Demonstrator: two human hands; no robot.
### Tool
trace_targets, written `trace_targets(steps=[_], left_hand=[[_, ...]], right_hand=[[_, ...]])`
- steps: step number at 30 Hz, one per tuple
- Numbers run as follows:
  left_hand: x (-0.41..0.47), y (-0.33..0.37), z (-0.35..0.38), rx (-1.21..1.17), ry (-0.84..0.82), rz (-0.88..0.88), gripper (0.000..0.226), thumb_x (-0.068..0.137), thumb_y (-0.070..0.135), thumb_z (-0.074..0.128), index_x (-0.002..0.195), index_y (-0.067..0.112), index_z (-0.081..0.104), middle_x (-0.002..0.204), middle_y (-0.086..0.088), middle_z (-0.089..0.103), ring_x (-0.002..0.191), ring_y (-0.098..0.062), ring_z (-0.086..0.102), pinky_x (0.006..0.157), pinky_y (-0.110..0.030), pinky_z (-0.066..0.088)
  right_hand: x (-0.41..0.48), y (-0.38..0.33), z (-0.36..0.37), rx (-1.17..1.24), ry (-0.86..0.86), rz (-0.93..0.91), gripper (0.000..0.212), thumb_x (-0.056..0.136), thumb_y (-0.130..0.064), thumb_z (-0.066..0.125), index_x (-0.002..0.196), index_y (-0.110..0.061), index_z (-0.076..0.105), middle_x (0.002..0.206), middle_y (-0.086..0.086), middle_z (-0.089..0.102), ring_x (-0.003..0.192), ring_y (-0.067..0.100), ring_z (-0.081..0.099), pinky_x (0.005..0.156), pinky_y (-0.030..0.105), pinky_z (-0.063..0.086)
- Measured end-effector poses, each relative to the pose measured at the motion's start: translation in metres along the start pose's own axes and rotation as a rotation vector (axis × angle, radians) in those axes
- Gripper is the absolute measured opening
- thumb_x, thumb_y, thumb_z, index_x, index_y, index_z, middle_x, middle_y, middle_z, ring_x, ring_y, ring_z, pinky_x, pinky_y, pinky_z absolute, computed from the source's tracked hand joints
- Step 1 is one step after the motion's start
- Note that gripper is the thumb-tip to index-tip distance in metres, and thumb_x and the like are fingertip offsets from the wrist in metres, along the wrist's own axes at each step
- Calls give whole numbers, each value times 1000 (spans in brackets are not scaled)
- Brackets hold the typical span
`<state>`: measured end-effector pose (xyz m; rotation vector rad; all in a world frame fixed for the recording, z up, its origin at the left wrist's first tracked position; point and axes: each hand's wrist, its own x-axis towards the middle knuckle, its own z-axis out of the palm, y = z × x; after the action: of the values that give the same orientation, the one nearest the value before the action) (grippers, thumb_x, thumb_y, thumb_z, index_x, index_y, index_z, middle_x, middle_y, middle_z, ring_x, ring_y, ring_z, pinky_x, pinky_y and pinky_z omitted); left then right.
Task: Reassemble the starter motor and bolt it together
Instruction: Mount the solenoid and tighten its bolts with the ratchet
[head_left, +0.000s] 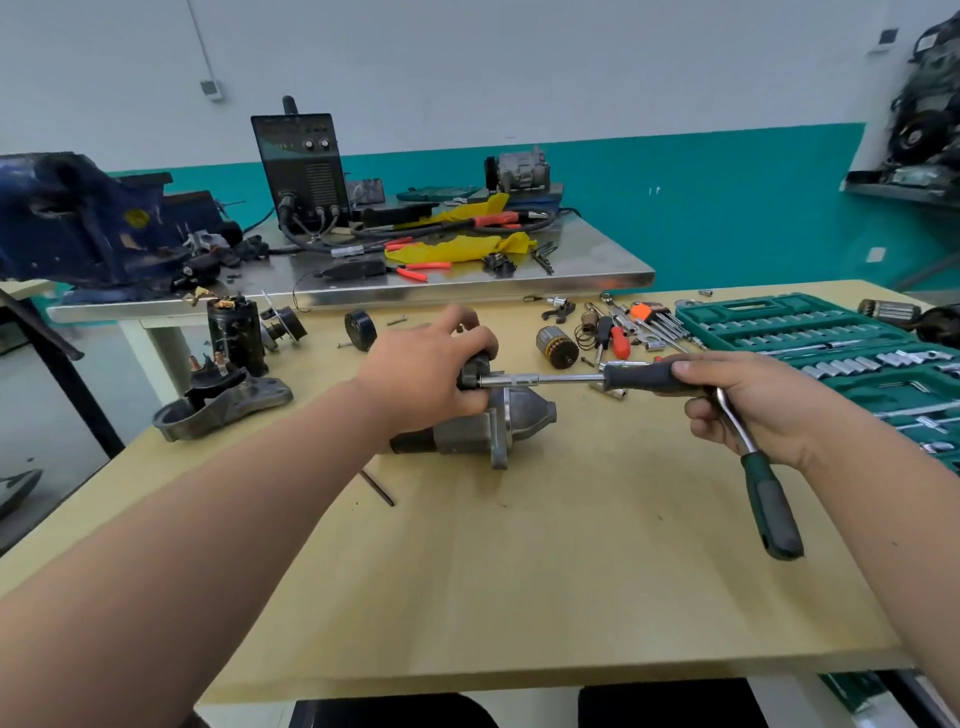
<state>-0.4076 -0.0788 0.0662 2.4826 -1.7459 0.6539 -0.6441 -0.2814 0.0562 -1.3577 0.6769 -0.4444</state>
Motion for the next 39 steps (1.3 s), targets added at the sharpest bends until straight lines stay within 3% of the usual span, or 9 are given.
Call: trace_targets(steps=[7,11,16,20,25,29,33,37,39], left_hand=[[13,-6,2,24,-66,21,37,89,55,56,122,42,46,147,6,29,89,-13,48,50,-22,23],[25,-9,2,20,-103,4,38,89,55,56,123,40,46,139,7,34,81,-13,46,47,-21,26],[35,-14,6,8,-125,-5,42,86,60,56,122,40,46,136,7,34,77,-16,50,48,-23,32],[44,-21,9,-8,-138,-1,55,78,74,56,121,40,48,132,8,35,80,-18,55,57,-29,48],[51,-26,12,-31,-146,1,56,75,78,54,116,41,48,128,9,35,79,-17,54,58,-28,36],[54,-30,14,-47,-146,-9,60,70,85,45,113,43,48,127,11,34,81,-18,58,58,-28,38],[53,-30,15,-39,-129,-4,74,61,91,31,115,43,48,126,12,34,80,-18,59,56,-27,41],[54,-31,15,-26,-134,-4,71,64,90,36,117,43,48,127,11,34,79,-19,60,61,-31,49],[53,-30,15,-30,-132,-2,71,65,89,37,117,42,48,127,11,34,79,-18,59,61,-31,49]], right_hand=[[7,-2,6,-143,97,-55,29,92,-41,60,89,-13,63,57,3,57,35,10,40,39,24,45],[8,-5,1,-63,-17,-139,19,94,-15,59,113,-13,61,88,8,64,49,14,58,46,28,52],[27,-9,7,-120,101,-44,29,96,-40,55,93,-11,62,54,3,52,35,10,36,36,23,40],[34,-15,4,-97,25,-110,12,94,-21,59,105,-16,64,72,6,68,48,14,60,44,28,51],[48,-13,6,-135,64,-144,24,98,-33,53,92,-12,62,53,4,49,34,11,34,34,22,33],[49,-16,3,-108,-6,-158,16,94,-14,60,108,-18,64,74,9,67,48,16,55,45,29,49],[59,-8,6,-118,41,-149,26,99,-28,52,101,-4,61,51,3,47,33,12,31,37,27,41],[56,-9,4,-91,-12,-129,18,95,-13,57,112,-16,63,82,10,65,44,16,51,44,31,49],[58,-8,2,-78,-27,-146,19,97,-15,53,113,-12,63,70,8,61,38,14,41,41,29,46]])
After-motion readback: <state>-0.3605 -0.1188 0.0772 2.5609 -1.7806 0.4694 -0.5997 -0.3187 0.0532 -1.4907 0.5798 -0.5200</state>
